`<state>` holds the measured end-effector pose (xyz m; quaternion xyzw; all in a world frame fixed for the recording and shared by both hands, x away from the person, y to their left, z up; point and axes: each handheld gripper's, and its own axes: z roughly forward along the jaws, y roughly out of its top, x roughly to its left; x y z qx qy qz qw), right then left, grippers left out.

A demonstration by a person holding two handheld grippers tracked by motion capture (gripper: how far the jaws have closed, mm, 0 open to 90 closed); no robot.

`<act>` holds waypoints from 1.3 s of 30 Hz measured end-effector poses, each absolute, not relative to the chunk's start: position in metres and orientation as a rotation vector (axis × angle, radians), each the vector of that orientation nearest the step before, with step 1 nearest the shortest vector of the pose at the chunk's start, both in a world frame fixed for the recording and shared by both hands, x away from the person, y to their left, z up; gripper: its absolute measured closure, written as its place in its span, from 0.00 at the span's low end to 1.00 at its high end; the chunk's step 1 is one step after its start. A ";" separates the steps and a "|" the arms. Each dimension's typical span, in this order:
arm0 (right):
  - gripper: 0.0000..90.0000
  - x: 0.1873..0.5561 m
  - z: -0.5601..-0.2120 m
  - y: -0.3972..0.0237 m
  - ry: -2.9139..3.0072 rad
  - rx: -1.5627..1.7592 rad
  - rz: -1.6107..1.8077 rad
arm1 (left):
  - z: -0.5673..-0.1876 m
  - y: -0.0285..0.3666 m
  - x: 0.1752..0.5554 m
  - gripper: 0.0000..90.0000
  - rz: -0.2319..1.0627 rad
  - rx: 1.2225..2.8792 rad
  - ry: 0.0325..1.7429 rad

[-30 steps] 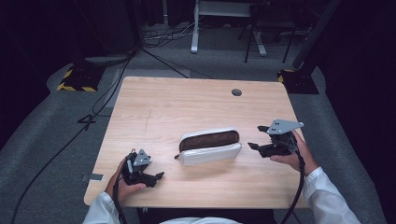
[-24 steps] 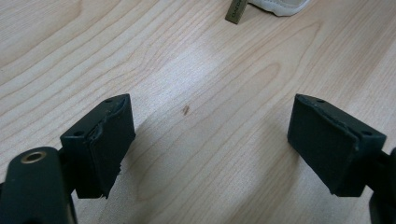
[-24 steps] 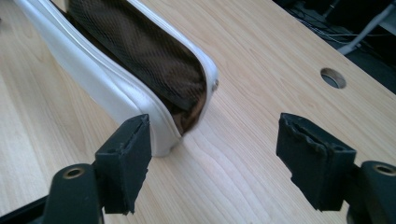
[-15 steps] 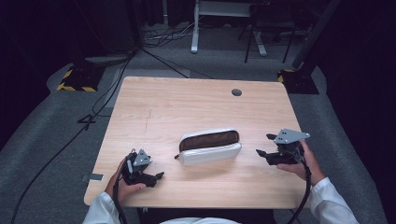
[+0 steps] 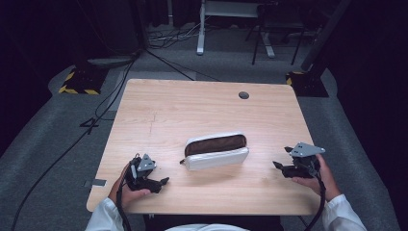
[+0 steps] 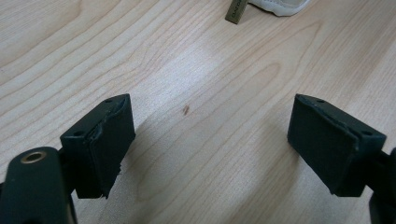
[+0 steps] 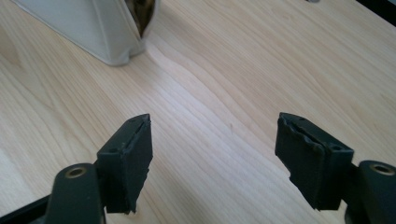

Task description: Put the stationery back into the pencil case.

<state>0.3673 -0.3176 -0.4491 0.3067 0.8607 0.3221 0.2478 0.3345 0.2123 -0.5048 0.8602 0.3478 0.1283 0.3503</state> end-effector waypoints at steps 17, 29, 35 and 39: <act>0.29 0.350 -0.489 -0.353 2.310 1.033 0.964 | -0.505 0.212 0.335 0.17 0.334 2.229 0.897; 0.25 0.345 -0.504 -0.367 2.277 1.188 1.009 | -0.505 0.212 0.336 0.16 0.335 2.234 0.898; 0.24 0.345 -0.504 -0.367 2.271 1.189 1.007 | -0.505 0.211 0.337 0.16 0.331 2.233 0.894; 0.24 0.345 -0.504 -0.367 2.272 1.190 1.007 | -0.505 0.211 0.337 0.16 0.331 2.234 0.895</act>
